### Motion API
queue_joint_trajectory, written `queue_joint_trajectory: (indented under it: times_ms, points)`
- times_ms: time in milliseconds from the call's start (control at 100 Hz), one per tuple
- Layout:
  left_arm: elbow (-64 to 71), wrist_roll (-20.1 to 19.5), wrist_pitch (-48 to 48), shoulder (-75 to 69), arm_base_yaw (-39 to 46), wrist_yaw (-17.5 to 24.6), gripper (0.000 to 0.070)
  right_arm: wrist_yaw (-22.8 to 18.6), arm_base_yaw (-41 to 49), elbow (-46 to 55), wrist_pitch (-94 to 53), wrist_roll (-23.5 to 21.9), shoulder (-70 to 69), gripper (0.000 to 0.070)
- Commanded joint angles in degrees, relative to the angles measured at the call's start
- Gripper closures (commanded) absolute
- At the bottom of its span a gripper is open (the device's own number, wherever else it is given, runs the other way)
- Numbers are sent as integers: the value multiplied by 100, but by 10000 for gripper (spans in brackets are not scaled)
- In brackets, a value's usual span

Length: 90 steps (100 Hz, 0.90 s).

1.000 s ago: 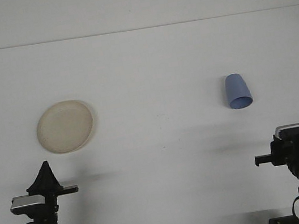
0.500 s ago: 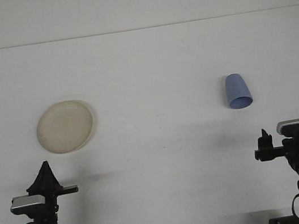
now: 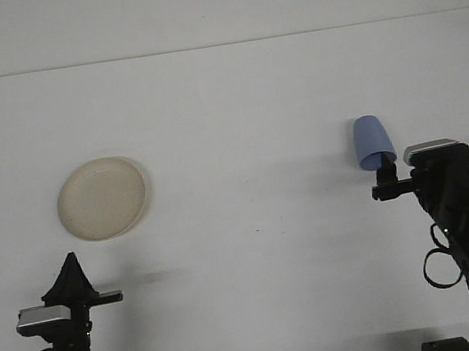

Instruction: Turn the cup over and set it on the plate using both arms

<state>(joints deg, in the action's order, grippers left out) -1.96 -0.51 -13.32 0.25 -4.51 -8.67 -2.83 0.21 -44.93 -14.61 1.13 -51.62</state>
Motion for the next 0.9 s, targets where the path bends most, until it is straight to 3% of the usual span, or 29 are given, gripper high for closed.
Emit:
queue_joint_trajectory:
  times_ms: [0,350,500,670,890]
  points:
    - [116,31,-87,-7,4,9,689,-13,-39,297,627,81,-96,147]
    - [116,31,-87,-7,4,9,689,-20,-345,1847,3230,140,-826,147]
    - [116,31,-87,-7,4,9,689,-129,-546,1939,3517,350,-1338,147]
    - [116,31,-87,-7,4,9,689,-476,-798,1939,4247,315,-2076,147]
    - [116,31,-87,-7,4,9,689,-610,-984,1932,5327,317,-2938,148]
